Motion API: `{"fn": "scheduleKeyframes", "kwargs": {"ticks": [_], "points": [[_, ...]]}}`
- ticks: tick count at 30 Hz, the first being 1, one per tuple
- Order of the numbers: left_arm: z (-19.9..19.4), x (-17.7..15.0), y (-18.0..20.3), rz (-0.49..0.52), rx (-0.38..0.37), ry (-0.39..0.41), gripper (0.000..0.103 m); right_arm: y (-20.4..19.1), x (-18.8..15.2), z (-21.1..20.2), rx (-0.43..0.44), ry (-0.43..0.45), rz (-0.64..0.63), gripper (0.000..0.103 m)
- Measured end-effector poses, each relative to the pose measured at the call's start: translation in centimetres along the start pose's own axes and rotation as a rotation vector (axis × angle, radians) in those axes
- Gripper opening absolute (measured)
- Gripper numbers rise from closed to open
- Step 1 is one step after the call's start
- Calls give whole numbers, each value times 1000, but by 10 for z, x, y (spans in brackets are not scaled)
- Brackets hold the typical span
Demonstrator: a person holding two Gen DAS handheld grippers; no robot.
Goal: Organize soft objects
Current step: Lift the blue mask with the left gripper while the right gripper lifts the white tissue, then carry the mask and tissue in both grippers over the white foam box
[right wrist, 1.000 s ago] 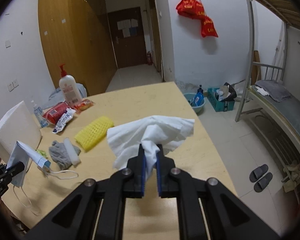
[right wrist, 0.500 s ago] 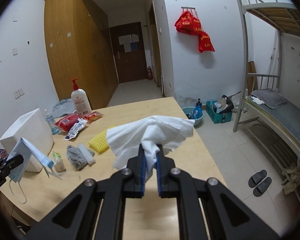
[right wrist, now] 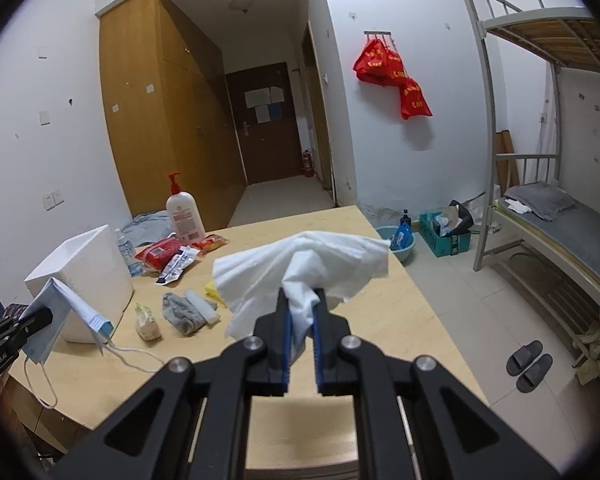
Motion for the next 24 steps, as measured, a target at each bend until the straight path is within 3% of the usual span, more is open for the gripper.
{"fn": "scheduleKeyframes", "kwargs": {"ticks": [12, 24], "points": [[-24, -1, -24, -17, 52, 36, 3, -37, 3, -6, 52, 16, -44, 11], [-55, 0, -66, -59, 152, 80, 3, -97, 7, -6, 172, 38, -118, 11]]}}
Point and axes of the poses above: each gripper's, at about its wrist camera, not at the fingertips, and z roughly the way its jaws point, y to its right, x to its top, the point moved 8 cm from there along z, roughly the way its jaws point, and after that the axes turned 9 degrees about -z, right-handed, at the moved point
